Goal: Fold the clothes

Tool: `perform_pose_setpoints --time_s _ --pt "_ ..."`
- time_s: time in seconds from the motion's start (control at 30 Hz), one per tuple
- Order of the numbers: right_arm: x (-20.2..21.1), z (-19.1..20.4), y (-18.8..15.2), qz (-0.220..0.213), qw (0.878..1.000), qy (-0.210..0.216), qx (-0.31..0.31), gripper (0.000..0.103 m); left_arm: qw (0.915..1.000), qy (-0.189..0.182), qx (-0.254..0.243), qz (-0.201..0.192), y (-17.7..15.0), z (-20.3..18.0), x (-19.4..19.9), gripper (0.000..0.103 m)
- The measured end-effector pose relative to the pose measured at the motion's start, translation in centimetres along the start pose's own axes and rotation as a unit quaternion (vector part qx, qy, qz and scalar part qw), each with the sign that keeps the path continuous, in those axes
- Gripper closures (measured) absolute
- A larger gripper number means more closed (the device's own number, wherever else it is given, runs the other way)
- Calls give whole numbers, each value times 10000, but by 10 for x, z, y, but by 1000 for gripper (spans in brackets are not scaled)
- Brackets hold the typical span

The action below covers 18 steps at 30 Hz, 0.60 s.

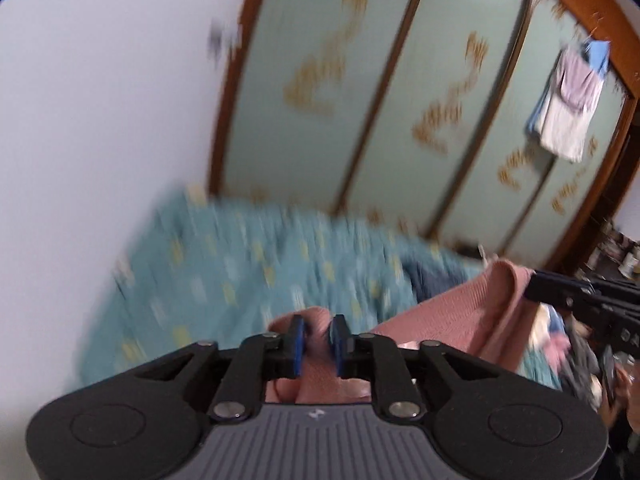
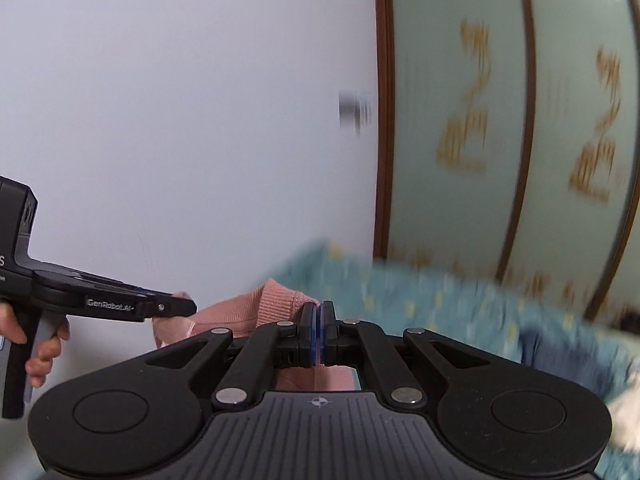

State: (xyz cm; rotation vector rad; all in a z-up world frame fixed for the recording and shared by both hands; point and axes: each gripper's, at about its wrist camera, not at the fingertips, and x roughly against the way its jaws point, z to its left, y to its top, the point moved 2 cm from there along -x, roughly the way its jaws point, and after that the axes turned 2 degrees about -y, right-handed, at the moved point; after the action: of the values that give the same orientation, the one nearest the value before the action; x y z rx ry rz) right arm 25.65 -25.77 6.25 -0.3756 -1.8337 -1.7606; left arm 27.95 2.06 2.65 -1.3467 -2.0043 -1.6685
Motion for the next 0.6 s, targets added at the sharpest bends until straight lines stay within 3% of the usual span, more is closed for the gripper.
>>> perform_pose_setpoints --time_s 0.1,0.2,0.27,0.33,0.4,0.47,0.53,0.6 --pt "-49 -12 -47 571 9983 -85 -25 101 9975 -53 197 683 -50 41 -61 87" --pt "-95 -30 -99 1117 9937 -51 -127 98 9952 -153 216 944 -71 69 -78 83" --pt "-126 -42 -133 1479 9888 -29 -195 93 9944 78 -94 1046 -89 88 -82 82" --pt "-139 -54 -149 1640 9861 -61 -255 80 9919 303 -549 1108 -99 102 -96 82" --pt "-141 -69 -155 1607 9862 -176 -352 76 9890 392 -881 1120 -102 111 -110 82" --pt "-137 -81 -155 1433 9886 -313 -334 73 9890 208 -1068 1003 -104 114 -112 82" --pt "-135 -87 -163 1151 9923 -451 -15 60 9866 83 -1346 920 -102 110 -118 81" --pt "-134 -89 -168 980 9933 -487 359 54 9825 80 -1630 893 -103 108 -129 80"
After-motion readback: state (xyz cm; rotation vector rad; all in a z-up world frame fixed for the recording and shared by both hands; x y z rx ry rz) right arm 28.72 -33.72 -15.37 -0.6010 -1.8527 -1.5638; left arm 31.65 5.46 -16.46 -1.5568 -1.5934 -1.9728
